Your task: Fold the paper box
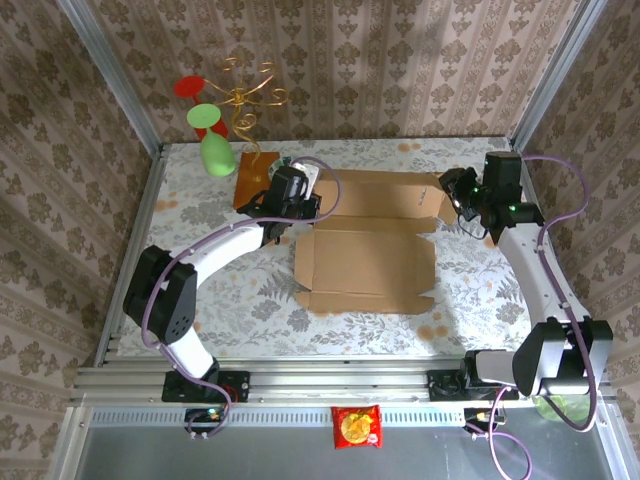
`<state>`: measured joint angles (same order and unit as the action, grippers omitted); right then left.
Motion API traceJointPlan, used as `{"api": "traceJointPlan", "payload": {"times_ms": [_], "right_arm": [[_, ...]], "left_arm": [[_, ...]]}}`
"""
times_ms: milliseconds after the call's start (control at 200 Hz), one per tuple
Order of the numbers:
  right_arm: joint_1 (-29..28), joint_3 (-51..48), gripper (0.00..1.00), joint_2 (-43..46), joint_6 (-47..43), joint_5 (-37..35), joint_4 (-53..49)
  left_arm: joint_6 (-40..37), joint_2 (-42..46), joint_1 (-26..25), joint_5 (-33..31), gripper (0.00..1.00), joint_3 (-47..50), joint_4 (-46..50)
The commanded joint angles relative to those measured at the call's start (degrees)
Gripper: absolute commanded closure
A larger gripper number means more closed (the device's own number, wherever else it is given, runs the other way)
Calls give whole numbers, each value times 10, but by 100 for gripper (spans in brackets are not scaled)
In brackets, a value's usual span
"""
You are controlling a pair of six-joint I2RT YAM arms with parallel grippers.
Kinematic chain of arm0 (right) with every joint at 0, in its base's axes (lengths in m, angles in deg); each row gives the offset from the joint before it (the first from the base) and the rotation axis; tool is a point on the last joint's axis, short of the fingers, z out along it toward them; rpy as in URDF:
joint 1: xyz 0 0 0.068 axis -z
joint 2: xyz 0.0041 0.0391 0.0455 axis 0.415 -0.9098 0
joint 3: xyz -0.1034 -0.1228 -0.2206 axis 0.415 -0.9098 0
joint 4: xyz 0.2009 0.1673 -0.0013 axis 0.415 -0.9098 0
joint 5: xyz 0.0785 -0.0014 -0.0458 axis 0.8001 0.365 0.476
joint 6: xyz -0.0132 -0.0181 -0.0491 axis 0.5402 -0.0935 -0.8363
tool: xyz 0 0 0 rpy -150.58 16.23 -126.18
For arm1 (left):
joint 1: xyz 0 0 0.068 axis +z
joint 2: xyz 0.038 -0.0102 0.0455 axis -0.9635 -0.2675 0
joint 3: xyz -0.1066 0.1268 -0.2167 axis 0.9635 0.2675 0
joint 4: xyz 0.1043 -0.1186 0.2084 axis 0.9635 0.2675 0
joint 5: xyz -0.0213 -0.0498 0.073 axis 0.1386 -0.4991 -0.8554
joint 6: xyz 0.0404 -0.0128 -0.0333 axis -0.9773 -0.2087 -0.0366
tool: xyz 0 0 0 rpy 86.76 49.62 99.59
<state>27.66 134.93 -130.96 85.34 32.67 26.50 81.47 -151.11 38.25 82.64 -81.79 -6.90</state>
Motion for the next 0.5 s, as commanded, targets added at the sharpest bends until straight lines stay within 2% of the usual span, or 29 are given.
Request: {"api": "traceJointPlan", "payload": {"times_ms": [0,130,295,495], "right_arm": [[7,5,62,-19,4,23,20],[9,36,52,-49,-15,42,15],[9,60,48,-94,-26,82,-2],[5,46,49,-93,15,116,30]], "left_arm": [[-2,20,5,23,100,2,4],[2,21,4,28,100,5,5],[8,23,4,30,100,6,2],[12,15,3,34,100,-5,3]]}}
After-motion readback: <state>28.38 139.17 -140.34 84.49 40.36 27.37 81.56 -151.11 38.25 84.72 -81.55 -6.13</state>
